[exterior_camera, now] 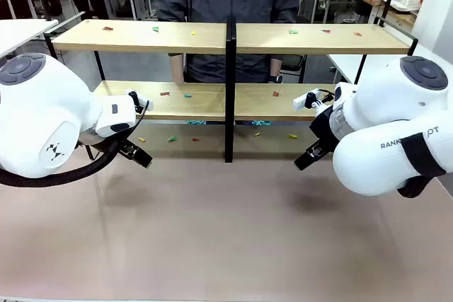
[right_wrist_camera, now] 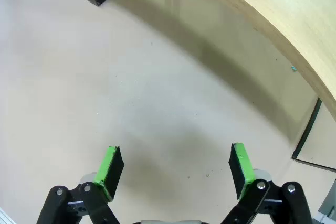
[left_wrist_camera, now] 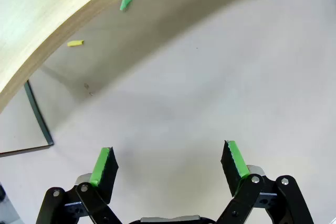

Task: Clean the shelves.
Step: Pick up the Duster when the human hands it over.

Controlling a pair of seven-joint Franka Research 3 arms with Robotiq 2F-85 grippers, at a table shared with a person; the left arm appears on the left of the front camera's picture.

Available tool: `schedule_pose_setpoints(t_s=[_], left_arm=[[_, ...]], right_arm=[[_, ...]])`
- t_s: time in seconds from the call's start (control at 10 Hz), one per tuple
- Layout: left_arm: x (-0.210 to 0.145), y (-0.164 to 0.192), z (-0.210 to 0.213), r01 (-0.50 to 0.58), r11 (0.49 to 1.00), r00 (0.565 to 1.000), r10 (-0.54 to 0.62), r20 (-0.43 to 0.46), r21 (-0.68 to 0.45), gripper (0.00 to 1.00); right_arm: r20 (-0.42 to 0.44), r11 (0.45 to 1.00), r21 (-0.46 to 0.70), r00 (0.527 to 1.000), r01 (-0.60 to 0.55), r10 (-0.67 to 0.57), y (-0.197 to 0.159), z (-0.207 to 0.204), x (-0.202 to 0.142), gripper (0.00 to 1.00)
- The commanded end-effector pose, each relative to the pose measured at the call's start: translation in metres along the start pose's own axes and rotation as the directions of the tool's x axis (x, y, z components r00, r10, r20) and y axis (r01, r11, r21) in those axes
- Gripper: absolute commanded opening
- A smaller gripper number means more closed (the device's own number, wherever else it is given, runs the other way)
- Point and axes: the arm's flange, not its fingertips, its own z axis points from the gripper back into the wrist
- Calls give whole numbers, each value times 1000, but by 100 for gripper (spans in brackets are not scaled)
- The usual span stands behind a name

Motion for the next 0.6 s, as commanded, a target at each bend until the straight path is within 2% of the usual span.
schedule_pose_setpoints(t_s=[0.0,0.5], left_arm=[[0,0,0,0,1000,1000,0,0,0,100],[0,0,0,0,1000,1000,0,0,0,100]], right_arm=[[0,1000,0,1000,0,0,0,0,0,100],[0,1000,0,1000,0,0,0,0,0,100]])
